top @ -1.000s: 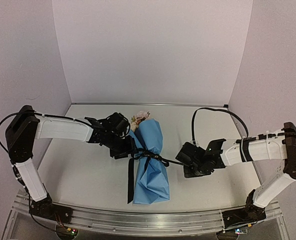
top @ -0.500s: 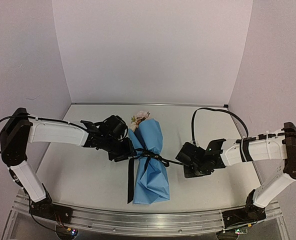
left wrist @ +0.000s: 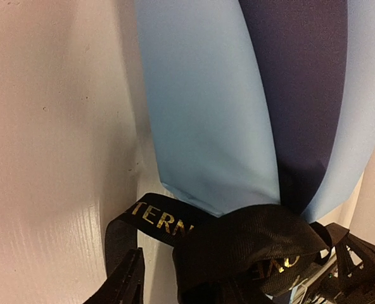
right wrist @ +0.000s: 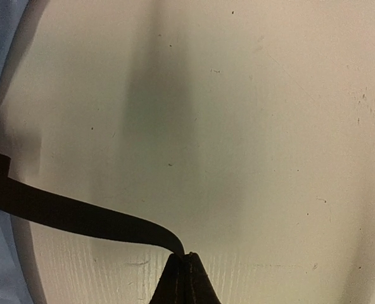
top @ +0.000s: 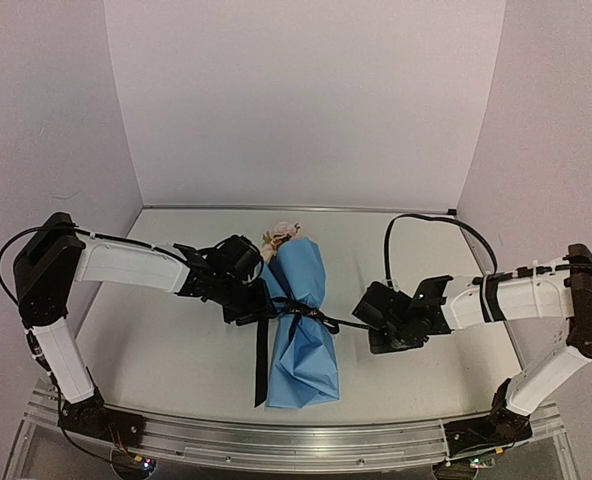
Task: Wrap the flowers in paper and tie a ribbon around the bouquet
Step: Tie the half-tied ribbon around the folded bouquet.
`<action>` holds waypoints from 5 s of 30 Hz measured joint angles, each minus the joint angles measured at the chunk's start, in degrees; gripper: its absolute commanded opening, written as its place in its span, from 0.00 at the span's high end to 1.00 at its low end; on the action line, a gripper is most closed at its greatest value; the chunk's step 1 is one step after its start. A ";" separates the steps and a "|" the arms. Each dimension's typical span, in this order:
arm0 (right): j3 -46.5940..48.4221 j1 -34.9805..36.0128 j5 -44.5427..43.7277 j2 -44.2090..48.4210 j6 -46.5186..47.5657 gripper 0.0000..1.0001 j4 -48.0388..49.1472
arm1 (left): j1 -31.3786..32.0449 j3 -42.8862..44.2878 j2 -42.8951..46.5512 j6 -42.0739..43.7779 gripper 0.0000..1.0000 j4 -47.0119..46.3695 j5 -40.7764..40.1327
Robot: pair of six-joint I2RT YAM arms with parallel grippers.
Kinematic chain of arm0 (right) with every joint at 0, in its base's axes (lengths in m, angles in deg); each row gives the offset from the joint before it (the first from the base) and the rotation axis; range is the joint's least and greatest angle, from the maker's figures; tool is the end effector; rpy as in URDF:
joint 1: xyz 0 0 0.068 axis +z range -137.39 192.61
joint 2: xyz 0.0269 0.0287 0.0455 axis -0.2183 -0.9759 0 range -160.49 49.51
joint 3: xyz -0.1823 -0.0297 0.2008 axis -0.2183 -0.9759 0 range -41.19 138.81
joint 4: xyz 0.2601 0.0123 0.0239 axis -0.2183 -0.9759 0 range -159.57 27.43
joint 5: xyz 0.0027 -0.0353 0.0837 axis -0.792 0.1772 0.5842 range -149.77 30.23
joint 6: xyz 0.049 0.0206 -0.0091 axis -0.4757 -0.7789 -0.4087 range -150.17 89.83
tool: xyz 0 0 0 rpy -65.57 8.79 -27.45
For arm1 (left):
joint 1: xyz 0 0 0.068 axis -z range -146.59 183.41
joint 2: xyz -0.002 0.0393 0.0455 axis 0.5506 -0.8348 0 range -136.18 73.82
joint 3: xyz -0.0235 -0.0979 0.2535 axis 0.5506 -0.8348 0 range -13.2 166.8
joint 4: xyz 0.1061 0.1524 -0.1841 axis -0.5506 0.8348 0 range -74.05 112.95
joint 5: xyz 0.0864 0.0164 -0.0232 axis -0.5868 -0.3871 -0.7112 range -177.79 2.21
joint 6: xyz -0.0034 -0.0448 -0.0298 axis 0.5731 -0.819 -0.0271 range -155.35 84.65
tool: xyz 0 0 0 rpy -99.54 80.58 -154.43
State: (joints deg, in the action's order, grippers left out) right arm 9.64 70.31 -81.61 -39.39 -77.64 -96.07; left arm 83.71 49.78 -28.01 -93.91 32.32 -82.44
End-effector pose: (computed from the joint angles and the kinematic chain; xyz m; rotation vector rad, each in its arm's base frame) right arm 0.1601 0.2285 0.1720 -0.1533 2.6438 0.0307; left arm 0.2306 -0.2829 0.1750 -0.1583 2.7538 -0.7776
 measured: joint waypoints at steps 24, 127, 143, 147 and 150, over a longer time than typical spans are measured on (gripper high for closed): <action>8.13 -8.29 0.33 -6.51 7.55 0.74 1.46 | -3.12 9.69 -2.85 9.08 1.00 4.79 -1.31; 13.57 -3.02 17.59 -12.46 17.76 0.86 13.24 | -3.10 10.88 -4.80 15.25 1.00 7.84 1.03; 12.57 -3.19 13.04 -9.59 15.50 1.00 11.27 | -3.17 9.97 -4.32 15.18 1.00 8.10 0.55; 12.37 -3.40 12.06 -7.79 14.72 1.00 10.20 | -3.46 8.58 -2.90 15.12 1.00 8.31 0.39; 12.37 -3.57 11.54 -7.45 14.23 1.00 9.66 | -3.78 8.46 -2.04 15.11 1.00 8.71 0.30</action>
State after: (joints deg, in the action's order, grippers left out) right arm 22.01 66.74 -70.07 -46.84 -63.40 -86.41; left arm 79.93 58.24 -30.05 -78.79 41.04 -82.14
